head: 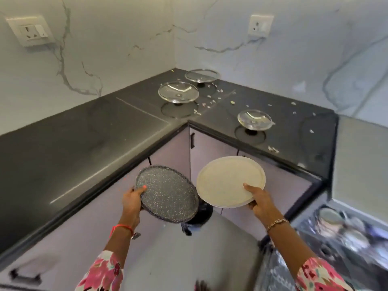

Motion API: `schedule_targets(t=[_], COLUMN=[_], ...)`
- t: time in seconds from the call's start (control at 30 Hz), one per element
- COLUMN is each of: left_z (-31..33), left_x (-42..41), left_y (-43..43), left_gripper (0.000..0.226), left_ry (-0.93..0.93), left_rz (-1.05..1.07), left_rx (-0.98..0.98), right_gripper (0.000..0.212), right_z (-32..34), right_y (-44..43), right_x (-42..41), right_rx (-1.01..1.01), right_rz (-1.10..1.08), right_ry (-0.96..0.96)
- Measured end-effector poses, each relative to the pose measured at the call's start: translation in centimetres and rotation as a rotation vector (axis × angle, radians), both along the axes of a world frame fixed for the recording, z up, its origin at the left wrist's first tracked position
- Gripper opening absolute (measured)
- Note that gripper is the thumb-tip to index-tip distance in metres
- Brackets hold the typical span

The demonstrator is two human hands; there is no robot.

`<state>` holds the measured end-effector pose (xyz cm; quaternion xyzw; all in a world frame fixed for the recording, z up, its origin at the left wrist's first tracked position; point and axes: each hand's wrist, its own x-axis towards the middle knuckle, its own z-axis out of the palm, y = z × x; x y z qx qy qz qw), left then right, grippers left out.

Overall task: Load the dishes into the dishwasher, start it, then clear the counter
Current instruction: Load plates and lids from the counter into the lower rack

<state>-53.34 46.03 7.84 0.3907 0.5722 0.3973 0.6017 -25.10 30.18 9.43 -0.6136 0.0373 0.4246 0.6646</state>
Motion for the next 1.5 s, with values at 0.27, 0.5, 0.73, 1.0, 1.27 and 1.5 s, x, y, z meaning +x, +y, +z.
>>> schedule_targets(t=[0.27,0.5,0.73,1.0,1.27,1.5], left_z=[-6.6,-9.4,-10.5,-12.4,-13.5,-15.1], left_x=[-3.8,-3.0,2.4,8.7,16.7,22.1], left_y=[-15.8,-25.8,-31.6,-35.1,-39.4,-41.6], left_gripper=[0.02,0.018,0.012,0.019,0.024,0.018], left_ry=[0.238,0.422,0.451,0.564,0.674,0.711], left_rz=[-0.328,-0.589,-0.826,-0.922,-0.953,-0.999], left_rx=[-0.037,-0.054,0.002,0.091,0.153,0.191], right_gripper=[0.043,0.088,0.027,0.043,0.025,0.029], right_z=[-7.5,-10.3,-10.6,-12.3,-13.6,-16.5], right_y=[-19.4,-32.3,-38.7,-43.4,-45.2,-47.2], right_x=[-7.9,-10.9,-10.0,-5.6,3.2,8.6], right_rx=[-0.189,-0.351,-0.594,-0.654,-0.915,-1.242], right_rz=[-0.196,-0.166,-0.099,0.144,0.098,0.288], right_ry=[-0.005,-0.421,-0.376,-0.321,-0.367,-0.538])
